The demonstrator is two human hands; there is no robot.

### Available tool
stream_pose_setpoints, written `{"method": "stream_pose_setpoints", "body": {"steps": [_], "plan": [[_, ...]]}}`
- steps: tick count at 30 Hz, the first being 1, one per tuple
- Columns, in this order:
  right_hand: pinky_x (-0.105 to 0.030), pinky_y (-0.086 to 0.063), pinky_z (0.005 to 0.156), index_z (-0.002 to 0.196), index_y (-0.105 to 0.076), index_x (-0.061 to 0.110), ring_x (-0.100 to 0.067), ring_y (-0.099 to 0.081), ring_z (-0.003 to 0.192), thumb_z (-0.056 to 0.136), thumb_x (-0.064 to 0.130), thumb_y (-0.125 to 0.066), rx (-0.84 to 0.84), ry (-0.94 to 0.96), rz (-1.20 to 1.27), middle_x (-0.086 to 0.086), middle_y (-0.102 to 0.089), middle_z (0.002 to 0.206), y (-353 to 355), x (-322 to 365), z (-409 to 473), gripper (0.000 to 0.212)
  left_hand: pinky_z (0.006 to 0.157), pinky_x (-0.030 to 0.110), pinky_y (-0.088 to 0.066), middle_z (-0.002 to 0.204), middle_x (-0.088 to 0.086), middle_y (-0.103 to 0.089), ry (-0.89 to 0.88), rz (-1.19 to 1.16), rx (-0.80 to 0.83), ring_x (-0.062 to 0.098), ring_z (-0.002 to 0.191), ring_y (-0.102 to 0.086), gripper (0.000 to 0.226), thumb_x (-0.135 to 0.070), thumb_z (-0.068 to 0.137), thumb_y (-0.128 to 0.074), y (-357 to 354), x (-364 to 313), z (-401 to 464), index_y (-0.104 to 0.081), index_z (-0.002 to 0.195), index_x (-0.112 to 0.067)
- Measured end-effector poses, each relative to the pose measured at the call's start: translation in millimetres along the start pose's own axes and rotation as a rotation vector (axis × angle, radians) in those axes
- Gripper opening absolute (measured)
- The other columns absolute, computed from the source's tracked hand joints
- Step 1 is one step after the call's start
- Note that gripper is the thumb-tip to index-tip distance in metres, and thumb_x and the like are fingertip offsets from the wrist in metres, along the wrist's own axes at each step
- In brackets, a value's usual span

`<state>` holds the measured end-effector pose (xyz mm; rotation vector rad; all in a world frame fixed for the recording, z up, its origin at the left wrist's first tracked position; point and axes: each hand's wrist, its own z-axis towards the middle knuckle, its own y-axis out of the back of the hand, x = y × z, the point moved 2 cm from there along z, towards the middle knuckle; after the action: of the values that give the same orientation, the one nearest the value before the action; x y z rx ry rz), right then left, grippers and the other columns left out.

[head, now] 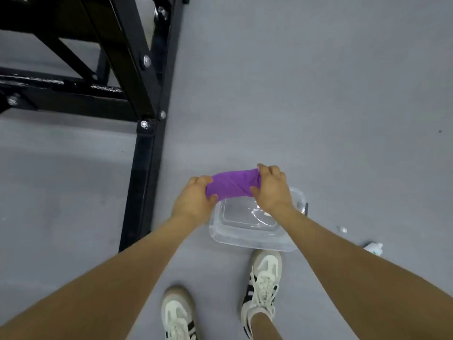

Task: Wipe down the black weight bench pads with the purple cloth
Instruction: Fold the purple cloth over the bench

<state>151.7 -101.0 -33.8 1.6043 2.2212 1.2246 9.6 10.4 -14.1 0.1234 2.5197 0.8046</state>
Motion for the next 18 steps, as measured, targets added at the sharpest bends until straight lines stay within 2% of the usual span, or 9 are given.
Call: {"method": "stream_pose_setpoints", "body": {"steps": [2,4,8,11,13,18], "plan": [[-0.042,-0.037,0.103,0.145,-0.027,0.015,-0.030,-0.032,0.127,0.091,0.023,-0.057,0.001,-0.009,-0.005,-0.010,-0.034,0.139,-7.3,-3.8,13.4,0.062,0.100,0.037,-0.042,0.130,0.008,-0.045,0.007,-0.029,-0.016,0.028,0.113,-0.053,0.044,-0.018,0.089,-0.058,-10.1,4.1,9.1,-0.048,0.132,-0.015],[-0.043,-0.038,0.101,0.141,-0.033,0.013,-0.030,-0.034,0.125,0.091,0.024,-0.058,0.029,-0.028,-0.010,-0.011,-0.039,0.136,-13.8,-7.0,21.8,0.057,0.101,0.038,-0.041,0.129,0.009,-0.044,0.010,-0.030,-0.004,0.028,0.113,-0.053,0.044,-0.017,0.088,-0.059,-17.7,7.7,12.3,-0.048,0.131,-0.015],[-0.039,-0.042,0.086,0.104,-0.058,0.005,-0.030,-0.044,0.106,0.089,0.017,-0.057,-0.110,0.032,0.005,-0.012,-0.054,0.109,-12.4,-4.0,21.6,0.019,0.101,0.039,-0.043,0.129,0.007,-0.044,0.028,0.000,-0.021,0.027,0.111,-0.054,0.043,-0.019,0.089,-0.058,-19.6,13.5,8.9,-0.048,0.131,-0.016],[-0.034,-0.038,0.073,0.085,-0.053,0.008,-0.028,-0.045,0.088,0.089,0.011,-0.056,-0.066,0.108,0.137,-0.008,-0.049,0.086,-2.5,5.0,3.7,0.006,0.098,0.039,-0.045,0.128,0.005,-0.044,0.027,0.031,-0.019,0.025,0.109,-0.055,0.042,-0.021,0.090,-0.056,-9.6,8.7,-6.0,-0.047,0.131,-0.018],[-0.031,-0.033,0.064,0.080,-0.043,0.012,-0.025,-0.042,0.074,0.090,0.008,-0.054,0.011,0.172,0.250,-0.004,-0.045,0.074,10.4,17.1,-18.3,0.016,0.096,0.038,-0.046,0.127,0.005,-0.044,-0.002,0.055,-0.017,0.024,0.109,-0.054,0.043,-0.021,0.091,-0.056,4.3,-1.6,-22.0,-0.046,0.132,-0.018],[-0.027,-0.028,0.056,0.080,-0.039,0.016,-0.022,-0.041,0.068,0.093,0.009,-0.050,0.075,0.312,0.273,0.006,-0.041,0.063,61.7,55.0,-92.4,0.019,0.101,0.034,-0.041,0.131,0.003,-0.045,-0.100,0.006,-0.029,0.021,0.117,-0.050,0.043,-0.016,0.091,-0.055,54.7,-42.6,-84.9,-0.046,0.132,-0.019]]}}
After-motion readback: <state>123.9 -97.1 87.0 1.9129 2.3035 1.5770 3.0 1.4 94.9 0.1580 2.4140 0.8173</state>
